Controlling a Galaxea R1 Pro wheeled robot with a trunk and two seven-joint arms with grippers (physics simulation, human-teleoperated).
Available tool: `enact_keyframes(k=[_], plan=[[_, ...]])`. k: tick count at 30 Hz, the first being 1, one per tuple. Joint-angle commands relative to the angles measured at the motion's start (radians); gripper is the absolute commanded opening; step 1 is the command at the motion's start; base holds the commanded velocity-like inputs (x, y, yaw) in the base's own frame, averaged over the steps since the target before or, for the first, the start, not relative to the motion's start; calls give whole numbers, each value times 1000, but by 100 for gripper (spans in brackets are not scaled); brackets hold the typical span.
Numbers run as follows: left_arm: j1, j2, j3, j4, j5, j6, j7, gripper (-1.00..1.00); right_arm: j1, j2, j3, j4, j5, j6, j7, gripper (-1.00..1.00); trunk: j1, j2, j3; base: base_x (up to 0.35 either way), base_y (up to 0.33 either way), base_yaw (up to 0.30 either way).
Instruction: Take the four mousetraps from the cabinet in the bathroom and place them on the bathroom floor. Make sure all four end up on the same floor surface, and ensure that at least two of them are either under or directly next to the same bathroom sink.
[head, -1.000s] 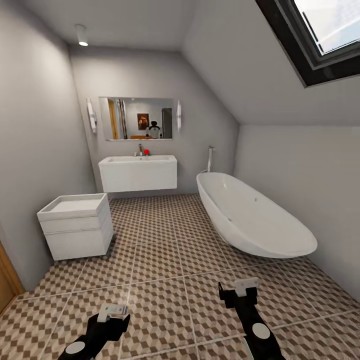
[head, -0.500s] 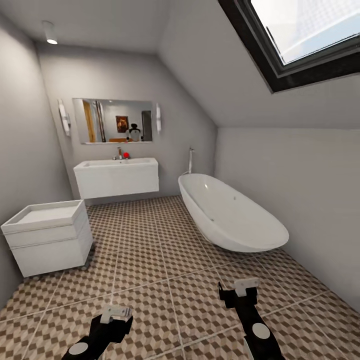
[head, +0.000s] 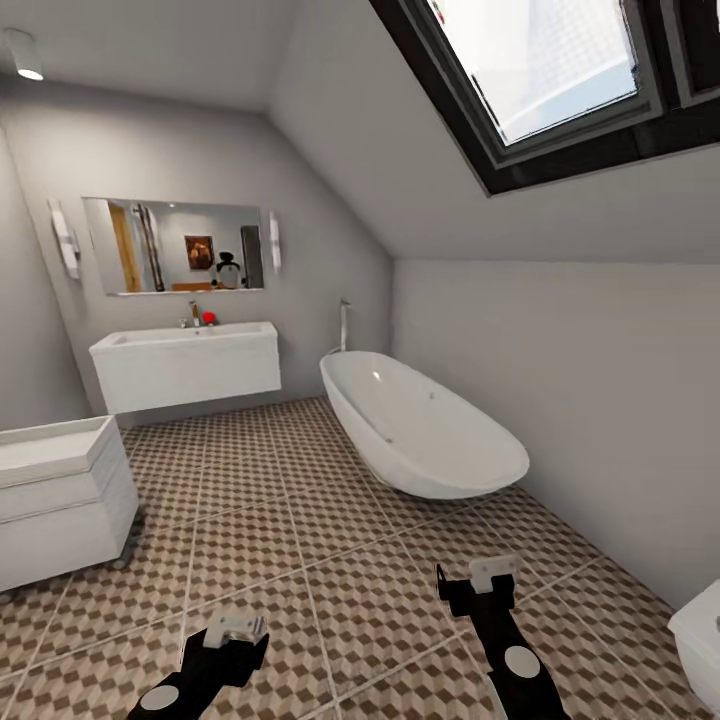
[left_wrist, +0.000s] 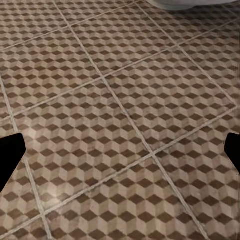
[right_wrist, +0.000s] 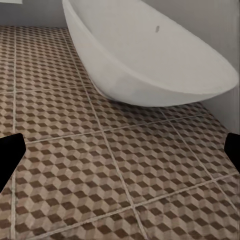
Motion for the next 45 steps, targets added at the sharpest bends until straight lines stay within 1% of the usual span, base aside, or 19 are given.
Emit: enact_keyframes(k=[1, 28, 35, 38, 41, 45], plan=[[-1, 1, -1, -2, 1, 5, -1, 100, -1, 0, 2, -1, 10, 8, -5, 100, 0, -1, 0, 0, 0, -260], [-1, 1, -5, -1, 1, 5, -1, 100, -1, -1, 0, -1, 11, 8, -5, 100, 0, -1, 27, -1, 0, -260], [0, 1, -7, -1, 1, 6, -1, 100, -1, -2, 0, -2, 11, 9, -5, 100, 0, -1, 33, -119, 86, -260], [0, 1, -13, 0, 1, 7, -1, 100, -1, -2, 0, -1, 11, 9, -5, 100, 0, -1, 36, -196, 155, -260], [-1, 1, -29, 0, 1, 7, -1, 100, -1, -2, 0, -2, 12, 9, -5, 100, 0, -1, 39, -217, 190, -261], [0, 1, -40, -1, 1, 6, 0, 100, -1, -2, -1, -1, 12, 9, -5, 100, 0, -1, 43, -221, 213, -261]])
